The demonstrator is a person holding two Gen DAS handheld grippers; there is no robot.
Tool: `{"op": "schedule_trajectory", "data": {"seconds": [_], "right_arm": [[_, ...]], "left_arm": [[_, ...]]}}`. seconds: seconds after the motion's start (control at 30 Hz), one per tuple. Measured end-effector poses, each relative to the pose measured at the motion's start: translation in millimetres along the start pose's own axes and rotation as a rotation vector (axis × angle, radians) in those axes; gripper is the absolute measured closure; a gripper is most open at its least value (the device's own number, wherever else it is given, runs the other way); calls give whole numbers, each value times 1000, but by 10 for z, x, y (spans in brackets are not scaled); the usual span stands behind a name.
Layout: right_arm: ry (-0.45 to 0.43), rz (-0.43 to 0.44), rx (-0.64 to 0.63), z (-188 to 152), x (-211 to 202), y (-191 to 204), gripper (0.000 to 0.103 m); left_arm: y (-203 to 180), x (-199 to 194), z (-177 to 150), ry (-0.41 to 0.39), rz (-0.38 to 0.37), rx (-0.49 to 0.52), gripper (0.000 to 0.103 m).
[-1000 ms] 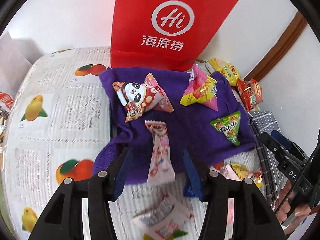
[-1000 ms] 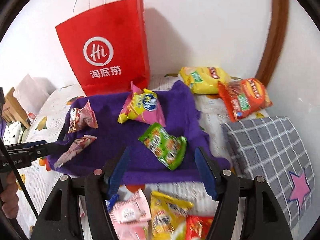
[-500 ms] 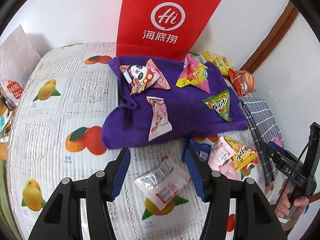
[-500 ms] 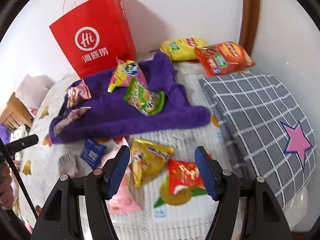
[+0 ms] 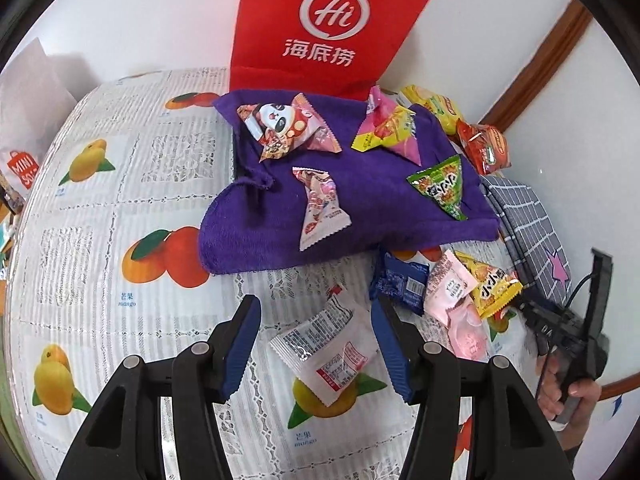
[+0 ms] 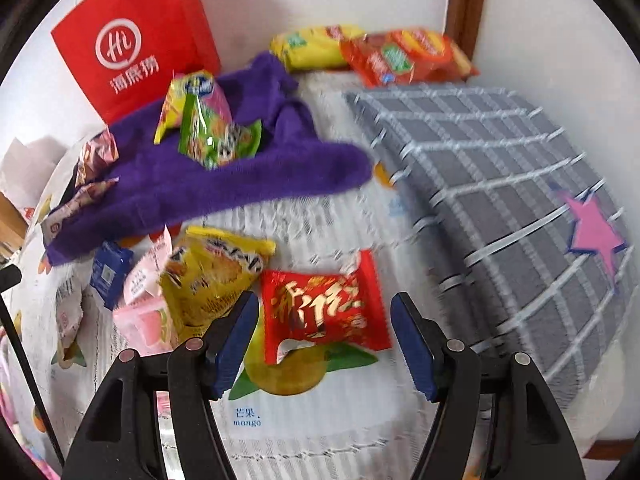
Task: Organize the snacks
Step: 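Grasp the red snack bag with the right tool while the left tool grasps the white-silver packet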
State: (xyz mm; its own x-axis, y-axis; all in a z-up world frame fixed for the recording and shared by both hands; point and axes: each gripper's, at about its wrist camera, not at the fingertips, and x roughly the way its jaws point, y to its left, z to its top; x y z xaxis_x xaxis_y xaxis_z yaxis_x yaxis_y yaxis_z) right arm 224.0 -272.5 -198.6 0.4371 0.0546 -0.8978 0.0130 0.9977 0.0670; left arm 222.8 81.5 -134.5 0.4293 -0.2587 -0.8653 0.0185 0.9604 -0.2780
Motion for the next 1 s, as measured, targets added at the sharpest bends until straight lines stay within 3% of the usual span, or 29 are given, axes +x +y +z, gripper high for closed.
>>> {"op": "schedule_trajectory", "data": {"seconds": [0.17, 0.37, 0.43, 0.6, 0.8, 1.0], "right_arm": [[13, -16, -15, -40, 165, -9, 28], [-50, -46, -53, -86, 184, 35, 26], [-63, -47, -59, -91, 182, 49, 28], [-69, -38, -67, -129, 121, 49, 47], [-77, -37, -76, -239, 48, 40, 47], [-102, -43, -37, -277, 38, 21, 46]], "left_arm": [[14, 83, 26, 2, 9, 7, 48], [7, 219, -15, 22, 12, 27, 48], [-9, 280, -52, 38, 15, 43, 48], [-67, 439, -113, 76, 15, 75, 48], [-157, 649, -114, 106, -20, 101, 48], [-203, 592, -227, 105, -68, 148, 43]]}}
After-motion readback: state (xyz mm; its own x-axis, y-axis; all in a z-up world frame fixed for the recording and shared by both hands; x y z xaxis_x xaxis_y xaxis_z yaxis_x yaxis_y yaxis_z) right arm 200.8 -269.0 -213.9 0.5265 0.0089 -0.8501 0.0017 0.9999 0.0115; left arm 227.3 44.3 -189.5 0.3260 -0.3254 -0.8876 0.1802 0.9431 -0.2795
